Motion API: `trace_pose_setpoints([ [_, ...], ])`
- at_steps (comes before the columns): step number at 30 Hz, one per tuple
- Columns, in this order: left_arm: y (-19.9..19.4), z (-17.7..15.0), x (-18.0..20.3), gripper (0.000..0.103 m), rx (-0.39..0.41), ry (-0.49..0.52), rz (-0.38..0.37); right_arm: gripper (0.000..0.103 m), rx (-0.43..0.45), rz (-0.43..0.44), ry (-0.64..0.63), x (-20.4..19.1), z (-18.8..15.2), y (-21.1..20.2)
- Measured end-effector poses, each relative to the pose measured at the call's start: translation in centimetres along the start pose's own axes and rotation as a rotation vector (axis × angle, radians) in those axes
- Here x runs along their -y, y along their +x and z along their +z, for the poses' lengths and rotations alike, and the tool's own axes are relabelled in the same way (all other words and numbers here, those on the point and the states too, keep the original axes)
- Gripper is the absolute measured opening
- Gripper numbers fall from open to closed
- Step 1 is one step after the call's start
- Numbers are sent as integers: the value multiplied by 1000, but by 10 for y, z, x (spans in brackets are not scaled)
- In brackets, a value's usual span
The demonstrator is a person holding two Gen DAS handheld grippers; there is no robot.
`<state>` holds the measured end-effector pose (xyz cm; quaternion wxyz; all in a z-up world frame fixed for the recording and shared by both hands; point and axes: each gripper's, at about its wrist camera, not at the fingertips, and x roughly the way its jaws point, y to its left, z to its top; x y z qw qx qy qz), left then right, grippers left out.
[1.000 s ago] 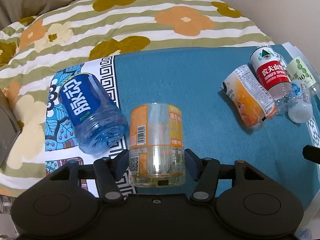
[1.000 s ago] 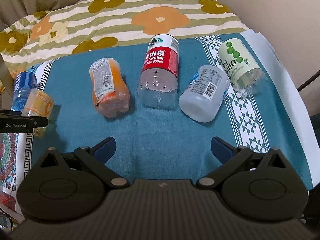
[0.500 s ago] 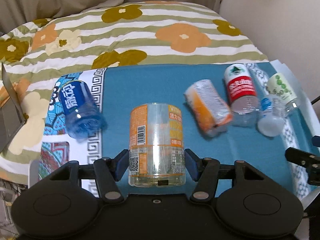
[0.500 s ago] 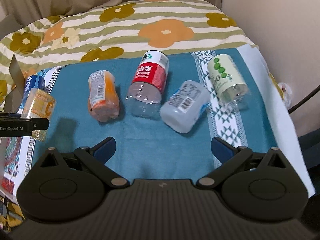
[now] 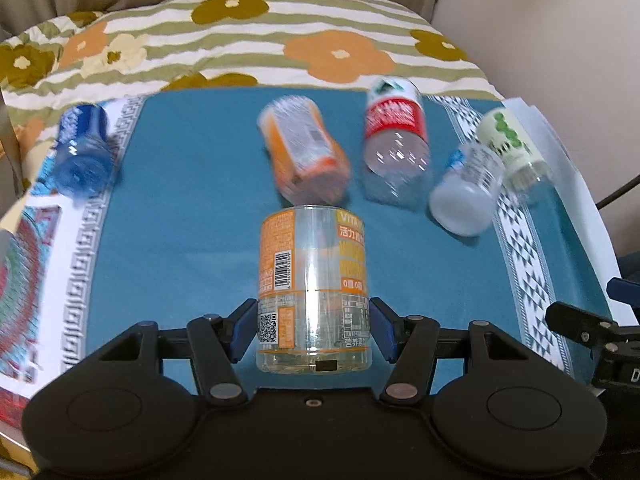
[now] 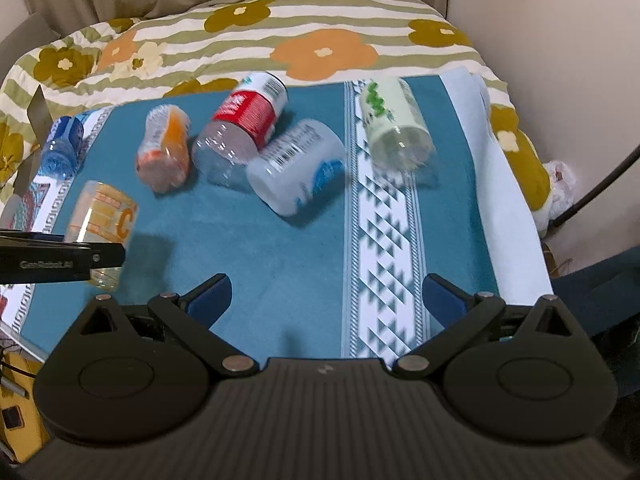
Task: Flip cup upright
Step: 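Lift the cup with the left tool, set it on the cloth, open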
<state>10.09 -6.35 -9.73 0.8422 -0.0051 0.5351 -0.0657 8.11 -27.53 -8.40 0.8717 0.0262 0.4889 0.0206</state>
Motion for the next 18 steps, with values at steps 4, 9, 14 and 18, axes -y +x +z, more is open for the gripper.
trace_pose_setpoints([
  [4,15,-6,17,64,-16,5,0,103,-15,7,3,11,-12,2],
  [9,28,-6,25,64,-24,5,8,103,-40,10,9,19,-22,6],
  [14,32,-5,27,64,-17,13,8,103,-46,6,13,25,-26,6],
  [18,32,-4,29,89,-11,17,14,103,-46,2,17,27,-26,6],
])
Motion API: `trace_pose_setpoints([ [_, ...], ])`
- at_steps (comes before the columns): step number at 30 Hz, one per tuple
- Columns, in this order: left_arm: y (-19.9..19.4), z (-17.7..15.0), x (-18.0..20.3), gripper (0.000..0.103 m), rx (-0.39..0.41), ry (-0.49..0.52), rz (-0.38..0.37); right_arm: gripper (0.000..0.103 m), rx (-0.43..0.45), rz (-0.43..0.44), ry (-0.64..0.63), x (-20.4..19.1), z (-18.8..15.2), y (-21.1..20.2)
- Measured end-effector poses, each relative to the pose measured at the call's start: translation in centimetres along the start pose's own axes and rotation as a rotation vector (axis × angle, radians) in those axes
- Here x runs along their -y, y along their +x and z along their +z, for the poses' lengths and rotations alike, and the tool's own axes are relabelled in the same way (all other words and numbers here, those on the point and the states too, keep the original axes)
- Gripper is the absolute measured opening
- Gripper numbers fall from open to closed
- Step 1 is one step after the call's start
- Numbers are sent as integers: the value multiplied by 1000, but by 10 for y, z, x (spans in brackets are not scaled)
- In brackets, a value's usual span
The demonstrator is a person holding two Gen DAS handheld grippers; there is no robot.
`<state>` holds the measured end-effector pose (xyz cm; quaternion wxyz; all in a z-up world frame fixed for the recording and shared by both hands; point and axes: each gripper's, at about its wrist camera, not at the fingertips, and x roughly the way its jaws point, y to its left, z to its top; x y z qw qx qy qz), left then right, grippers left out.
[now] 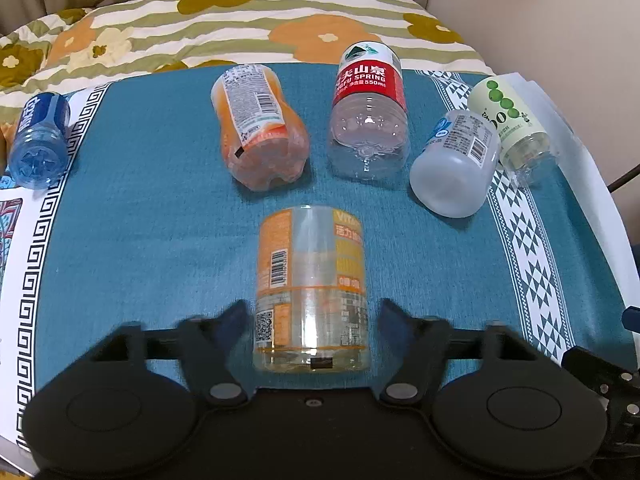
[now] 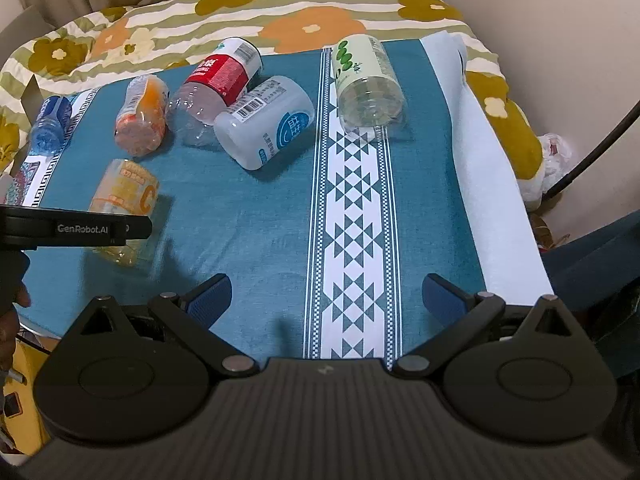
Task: Flip cup upright
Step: 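Lift the cup with the left tool, set it on the cloth, open, then close the right tool around the clear orange-label cup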
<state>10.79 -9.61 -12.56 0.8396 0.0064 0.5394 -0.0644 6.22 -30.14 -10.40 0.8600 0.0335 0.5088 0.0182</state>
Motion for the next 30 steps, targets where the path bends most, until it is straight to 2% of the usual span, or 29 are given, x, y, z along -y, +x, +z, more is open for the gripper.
trace_pose_setpoints([
  [5,-3,0,4,94,13,24,8,103,-2,5,-3,-1,0,1],
  [12,-9,-2,7,95,15,29,5,103,8,25,-11,-5,0,0],
  [17,-32,-6,11,98,34,34,13,103,19,56,-12,-5,8,-10],
  [19,-47,-9,10,102,45,32,23,103,21,72,-17,-6,15,-17],
  [25,-86,-20,-12,103,75,5,59,103,17,113,-35,-25,41,-29],
  [30,-101,-29,-49,103,86,-8,51,103,-59,213,6,-51,62,-14],
])
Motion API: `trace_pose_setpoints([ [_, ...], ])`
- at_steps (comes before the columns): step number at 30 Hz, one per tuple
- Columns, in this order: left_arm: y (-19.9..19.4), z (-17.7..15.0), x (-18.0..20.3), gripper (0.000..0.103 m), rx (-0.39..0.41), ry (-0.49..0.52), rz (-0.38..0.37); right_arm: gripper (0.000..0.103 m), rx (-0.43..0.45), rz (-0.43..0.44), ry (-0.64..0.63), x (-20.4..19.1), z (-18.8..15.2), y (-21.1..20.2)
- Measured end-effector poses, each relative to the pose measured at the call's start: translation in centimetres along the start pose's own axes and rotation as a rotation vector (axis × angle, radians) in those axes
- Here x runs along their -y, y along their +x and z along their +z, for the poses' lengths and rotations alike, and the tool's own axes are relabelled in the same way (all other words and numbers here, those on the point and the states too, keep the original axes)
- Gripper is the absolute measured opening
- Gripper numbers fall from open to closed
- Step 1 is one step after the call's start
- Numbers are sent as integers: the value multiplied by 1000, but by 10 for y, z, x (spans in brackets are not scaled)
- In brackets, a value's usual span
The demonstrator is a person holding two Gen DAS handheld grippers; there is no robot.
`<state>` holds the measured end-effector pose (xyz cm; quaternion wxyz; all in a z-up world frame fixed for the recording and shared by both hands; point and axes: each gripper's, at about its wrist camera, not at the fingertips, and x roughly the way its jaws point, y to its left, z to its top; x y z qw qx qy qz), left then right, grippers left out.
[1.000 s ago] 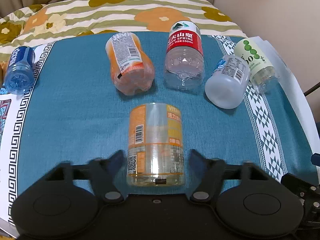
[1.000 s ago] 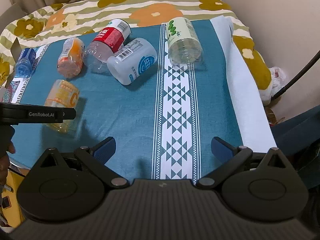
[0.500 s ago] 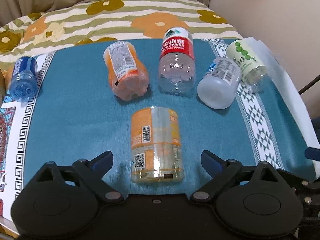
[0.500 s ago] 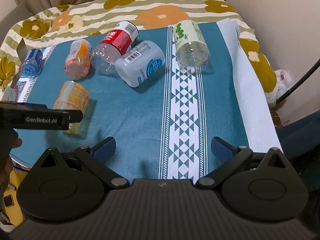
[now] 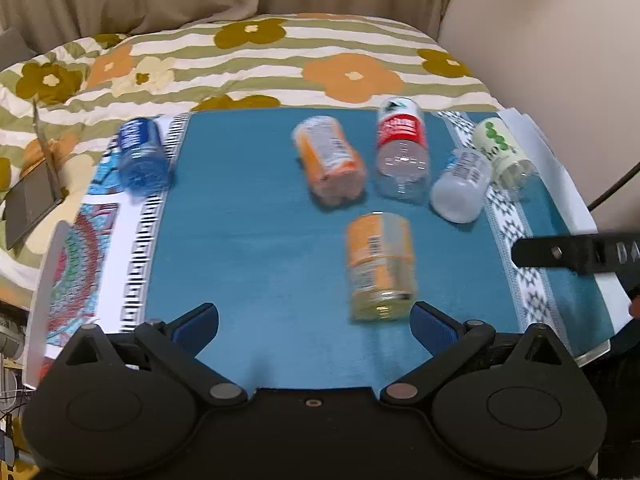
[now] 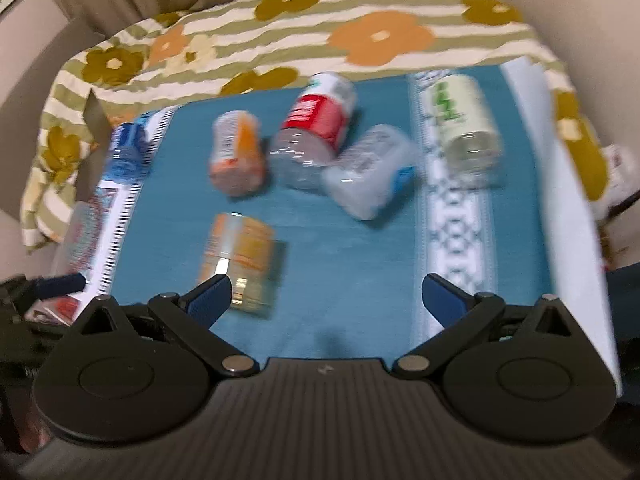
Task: Flip cup upright
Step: 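Close the right tool around the clear orange-label cup, then lift and rotate the cup with the right tool, opening facing up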
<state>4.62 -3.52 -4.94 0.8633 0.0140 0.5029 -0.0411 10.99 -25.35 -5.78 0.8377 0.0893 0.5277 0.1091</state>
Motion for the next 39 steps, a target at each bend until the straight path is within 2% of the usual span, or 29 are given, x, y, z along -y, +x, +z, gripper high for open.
trace_pose_setpoints([
  [6,-8,-10,-44,103,32,-31,10,103,-102,49,51,-25,33,43],
  [13,9,-27,-87,103,-27,-82,21,103,-204,76,137,-41,61,100],
  [20,20,-33,-114,103,-64,-139,13,88,-291,68,174,-43,63,133],
  [25,22,-30,-113,103,-69,-127,6,74,-312,90,199,-39,62,137],
  [39,22,-25,-109,103,-68,-116,-6,71,-273,121,201,-39,61,125],
])
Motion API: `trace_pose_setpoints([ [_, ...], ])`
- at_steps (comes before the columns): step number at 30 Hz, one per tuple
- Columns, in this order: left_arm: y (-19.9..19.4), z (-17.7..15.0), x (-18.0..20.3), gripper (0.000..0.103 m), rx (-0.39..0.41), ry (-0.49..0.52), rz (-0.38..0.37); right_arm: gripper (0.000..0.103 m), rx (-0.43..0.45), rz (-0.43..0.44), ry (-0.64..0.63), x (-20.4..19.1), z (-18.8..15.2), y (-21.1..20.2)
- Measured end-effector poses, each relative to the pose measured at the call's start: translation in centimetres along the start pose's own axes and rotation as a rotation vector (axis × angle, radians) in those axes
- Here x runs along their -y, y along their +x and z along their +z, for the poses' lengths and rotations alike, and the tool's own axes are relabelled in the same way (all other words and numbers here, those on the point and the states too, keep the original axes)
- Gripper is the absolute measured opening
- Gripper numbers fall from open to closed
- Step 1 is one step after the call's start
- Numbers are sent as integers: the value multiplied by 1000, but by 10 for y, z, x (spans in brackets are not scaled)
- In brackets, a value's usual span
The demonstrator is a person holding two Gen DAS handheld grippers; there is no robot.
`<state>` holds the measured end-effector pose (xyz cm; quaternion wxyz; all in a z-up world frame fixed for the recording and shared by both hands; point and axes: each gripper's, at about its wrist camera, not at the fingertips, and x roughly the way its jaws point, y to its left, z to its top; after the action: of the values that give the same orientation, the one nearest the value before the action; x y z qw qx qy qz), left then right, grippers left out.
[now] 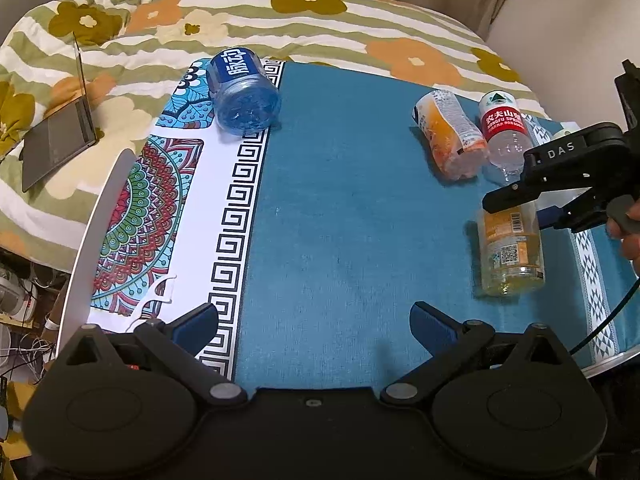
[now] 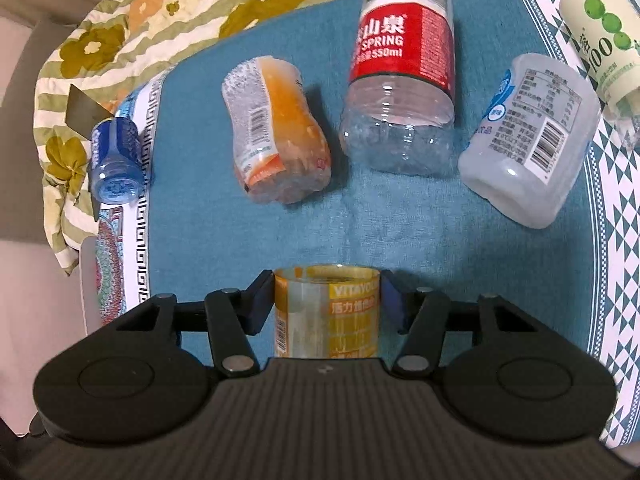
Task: Flip cup upright
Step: 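Lift and rotate the cup with the right tool, opening facing up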
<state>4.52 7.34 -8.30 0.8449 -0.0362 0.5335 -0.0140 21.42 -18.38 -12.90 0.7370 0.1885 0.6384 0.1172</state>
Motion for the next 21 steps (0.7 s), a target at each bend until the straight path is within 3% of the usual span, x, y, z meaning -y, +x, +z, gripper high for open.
trace_pose_setpoints([
  [6,-8,2,0,103,22,9,7,70,49,35,-3,-6,-1,-19],
  [9,-13,4,0,103,37,16,5,71,125,51,-10,-10,-7,-39],
  [15,-15,5,1,103,62,20,-10,73,548,-20,-93,-25,-57,-56],
  [21,-16,-2,2,103,99,69,7,73,805,-105,-179,-34,-96,-23],
])
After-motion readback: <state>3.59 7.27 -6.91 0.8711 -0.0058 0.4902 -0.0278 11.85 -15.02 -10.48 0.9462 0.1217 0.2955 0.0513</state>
